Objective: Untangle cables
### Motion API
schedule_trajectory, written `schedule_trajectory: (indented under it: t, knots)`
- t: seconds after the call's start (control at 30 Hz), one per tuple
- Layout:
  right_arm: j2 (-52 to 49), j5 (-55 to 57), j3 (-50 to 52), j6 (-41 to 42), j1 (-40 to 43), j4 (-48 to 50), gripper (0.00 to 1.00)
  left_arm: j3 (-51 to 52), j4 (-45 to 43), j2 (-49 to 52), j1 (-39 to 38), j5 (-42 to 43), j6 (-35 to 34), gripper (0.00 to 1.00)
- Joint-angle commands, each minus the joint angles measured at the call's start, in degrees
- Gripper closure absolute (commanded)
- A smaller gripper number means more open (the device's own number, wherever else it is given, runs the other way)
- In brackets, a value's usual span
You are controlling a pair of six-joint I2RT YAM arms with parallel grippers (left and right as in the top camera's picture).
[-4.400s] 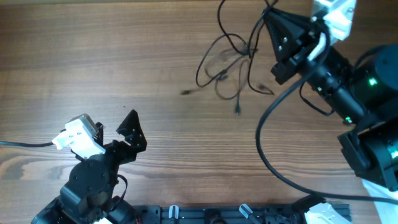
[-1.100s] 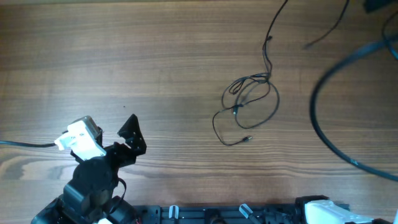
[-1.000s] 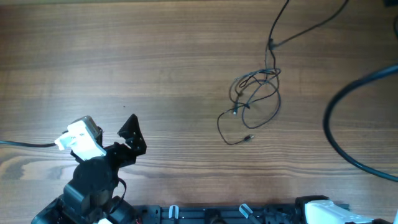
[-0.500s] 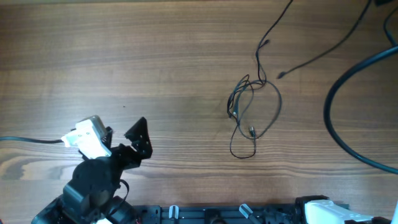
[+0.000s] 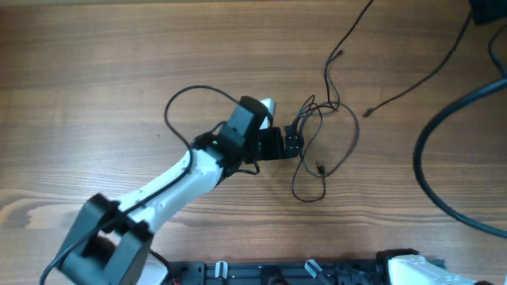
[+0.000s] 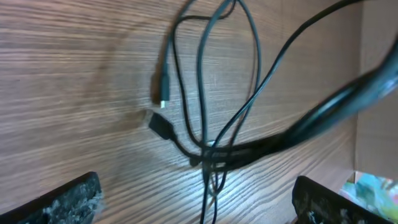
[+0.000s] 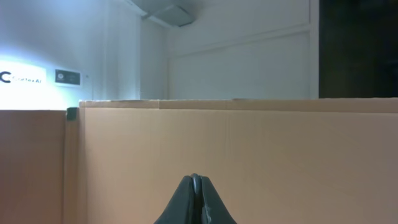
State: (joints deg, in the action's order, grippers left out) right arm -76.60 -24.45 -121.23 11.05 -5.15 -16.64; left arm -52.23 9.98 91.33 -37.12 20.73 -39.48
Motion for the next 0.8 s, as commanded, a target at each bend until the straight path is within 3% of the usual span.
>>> schedule_trajectory:
  t: [0.0, 0.07, 0.3, 0.47, 0.67, 0.77]
  knots:
    - [1.1, -3.7, -0.3, -0.5, 0.0, -0.3, 0.96, -2.1, -2.8, 1.3, -0.4, -0.7, 3.0, 0.00]
    - [1.2, -5.2, -0.3, -0.4, 0.0, -0.6, 0.96, -2.1, -5.7, 1.3, -0.4, -1.6, 3.0, 0.00]
    - [5.1, -10.6, -0.3, 3.2, 0.0, -0.5, 0.96, -2.1, -2.9, 1.4, 0.2, -23.5, -1.0, 0.00]
    - [7.1, -9.2, -0.3, 2.4, 0.0, -1.0, 0.96, -2.1, 11.5, 1.4, 4.1, -38.3, -6.2, 0.00]
    - [7.1, 1.7, -0.3, -0.7, 0.0, -3.7, 0.96, -2.1, 25.9, 1.4, 21.9, -37.9, -6.6, 0.00]
    - [6.8, 10.0, -0.3, -5.1, 0.0, -6.5, 0.96, -2.1, 27.0, 1.4, 27.3, -31.1, -3.0, 0.00]
